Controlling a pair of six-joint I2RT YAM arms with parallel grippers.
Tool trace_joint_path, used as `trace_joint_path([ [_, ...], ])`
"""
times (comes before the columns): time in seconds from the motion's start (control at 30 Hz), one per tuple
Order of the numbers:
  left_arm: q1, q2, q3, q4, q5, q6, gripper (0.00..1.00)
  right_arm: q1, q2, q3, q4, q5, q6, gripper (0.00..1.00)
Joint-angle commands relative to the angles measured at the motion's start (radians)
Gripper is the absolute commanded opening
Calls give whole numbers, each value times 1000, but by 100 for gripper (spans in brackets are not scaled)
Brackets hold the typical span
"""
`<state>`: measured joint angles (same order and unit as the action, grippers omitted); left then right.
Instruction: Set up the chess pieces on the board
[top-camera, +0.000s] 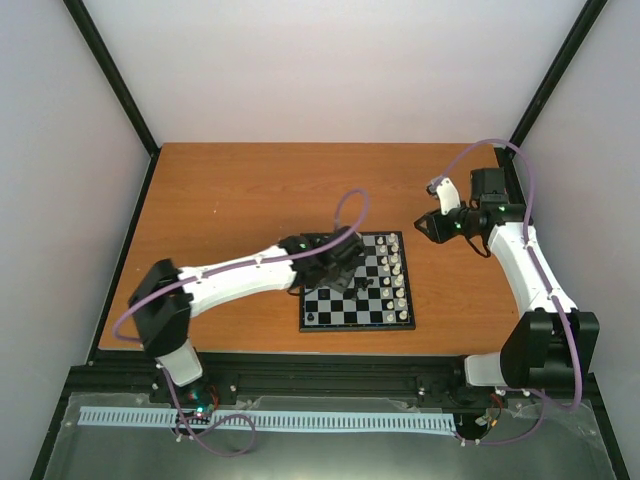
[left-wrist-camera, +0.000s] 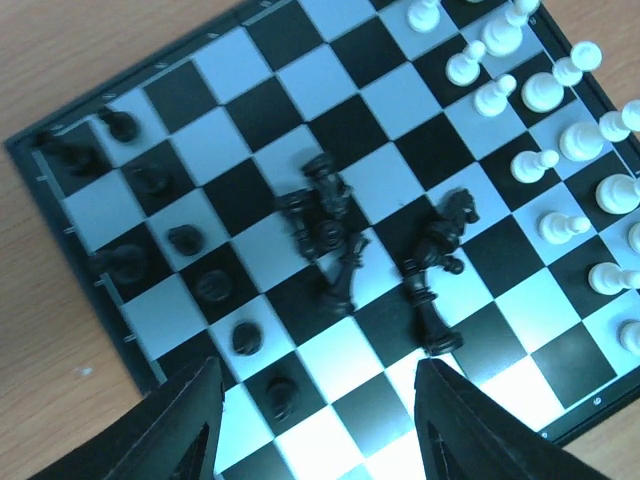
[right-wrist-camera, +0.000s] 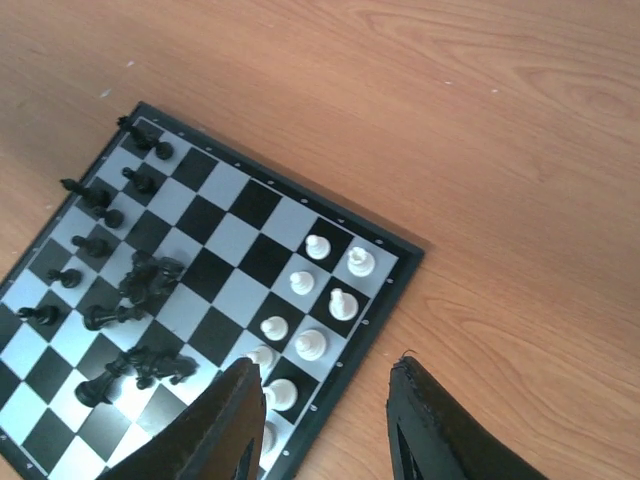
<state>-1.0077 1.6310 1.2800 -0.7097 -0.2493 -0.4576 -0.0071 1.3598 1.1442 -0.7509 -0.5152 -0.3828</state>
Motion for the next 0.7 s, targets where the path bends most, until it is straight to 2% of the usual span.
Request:
trace_joint_path([
  [0.0, -67, 122, 117, -42, -84, -101, 55, -2, -15, -16, 6, -83, 0, 35],
  [0.3, -84, 309, 230, -57, -14, -130, 49, -2, -18, -24, 1, -103, -21, 36],
  [0.67, -110, 393, 274, -99, 30, -136, 48, -2, -29, -31, 11, -104, -30, 36],
])
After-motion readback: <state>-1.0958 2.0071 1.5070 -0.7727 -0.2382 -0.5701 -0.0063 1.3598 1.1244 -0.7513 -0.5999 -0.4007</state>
